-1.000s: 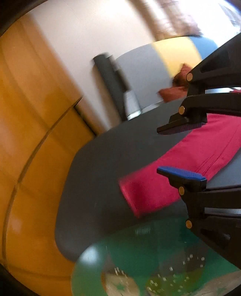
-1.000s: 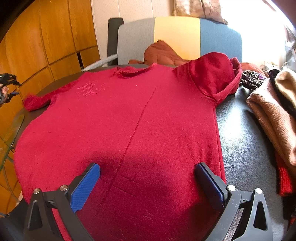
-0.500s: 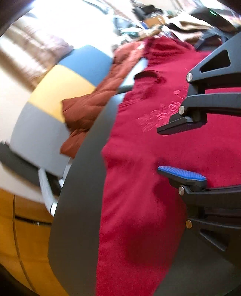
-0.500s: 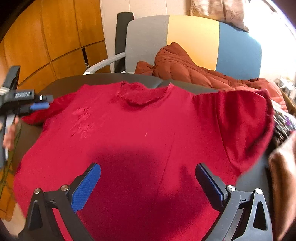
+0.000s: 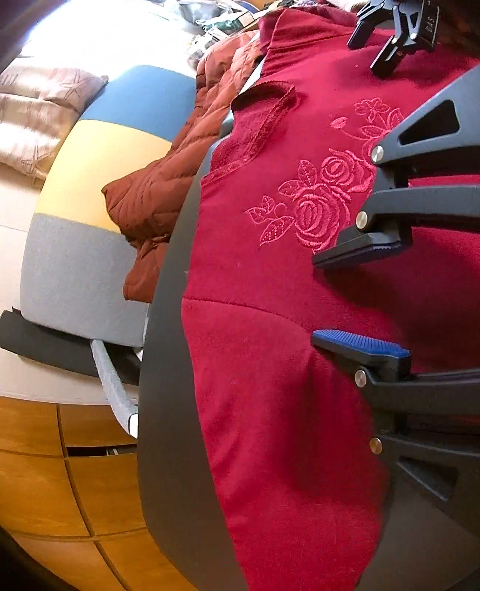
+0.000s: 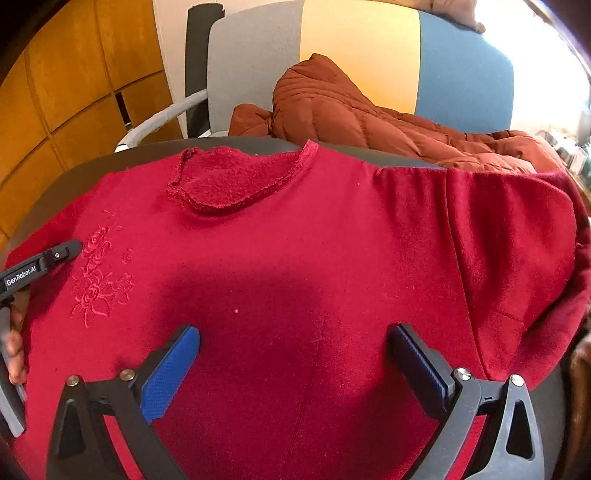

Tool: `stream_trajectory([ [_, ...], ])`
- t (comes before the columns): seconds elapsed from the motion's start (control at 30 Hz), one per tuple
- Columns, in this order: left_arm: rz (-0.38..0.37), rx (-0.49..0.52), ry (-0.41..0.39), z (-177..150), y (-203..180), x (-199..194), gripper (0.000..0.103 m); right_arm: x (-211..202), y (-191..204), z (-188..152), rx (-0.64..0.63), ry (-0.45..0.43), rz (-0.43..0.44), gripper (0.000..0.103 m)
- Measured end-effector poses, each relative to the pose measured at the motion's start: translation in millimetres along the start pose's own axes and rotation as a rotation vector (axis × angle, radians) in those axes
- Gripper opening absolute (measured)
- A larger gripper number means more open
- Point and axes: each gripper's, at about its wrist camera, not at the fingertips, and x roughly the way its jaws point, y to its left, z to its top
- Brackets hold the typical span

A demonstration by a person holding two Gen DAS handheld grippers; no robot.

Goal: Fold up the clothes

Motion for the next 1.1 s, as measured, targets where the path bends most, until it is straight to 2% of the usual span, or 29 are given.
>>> stream_trajectory([
  [0.13, -0.008, 0.001, -0.006, 3, 1, 2, 0.035, -2, 9, -3, -0.007, 0.006, 0.002, 0.103],
  [0.27, -0.014, -0.011, -0.011, 0, 5, 0, 0.034, -13, 10, -16, 0.028, -0.016, 0.051, 0.103],
  [0.47, 0.008, -0.008, -0.014, -1, 3, -1, 0.035, -32, -17, -21, 0.154, -0.074, 0.215, 0.103],
  [0.6, 0.006, -0.01, -0.014, -2, 3, 0, 0.035, -69, -57, -14, 0.199, -0.178, 0.253, 0.103],
  [0.67, 0.007, -0.009, -0.015, -2, 3, -1, 0.035, -90, -90, -6, 0.234, -0.238, 0.267, 0.103],
  [0.73, 0.006, -0.009, -0.015, -2, 3, -1, 0.035, -100, -119, 2, 0.274, -0.254, 0.276, 0.103],
  [0.83, 0.004, -0.011, -0.015, -2, 4, -1, 0.035, -107, -169, 19, 0.362, -0.249, 0.248, 0.103],
  [0.93, 0.004, -0.01, -0.015, -2, 4, -1, 0.035, -103, -213, 42, 0.441, -0.241, 0.177, 0.103],
  [1.1, 0.004, -0.01, -0.017, -3, 4, -1, 0.035, -78, -259, 76, 0.551, -0.167, 0.15, 0.103],
])
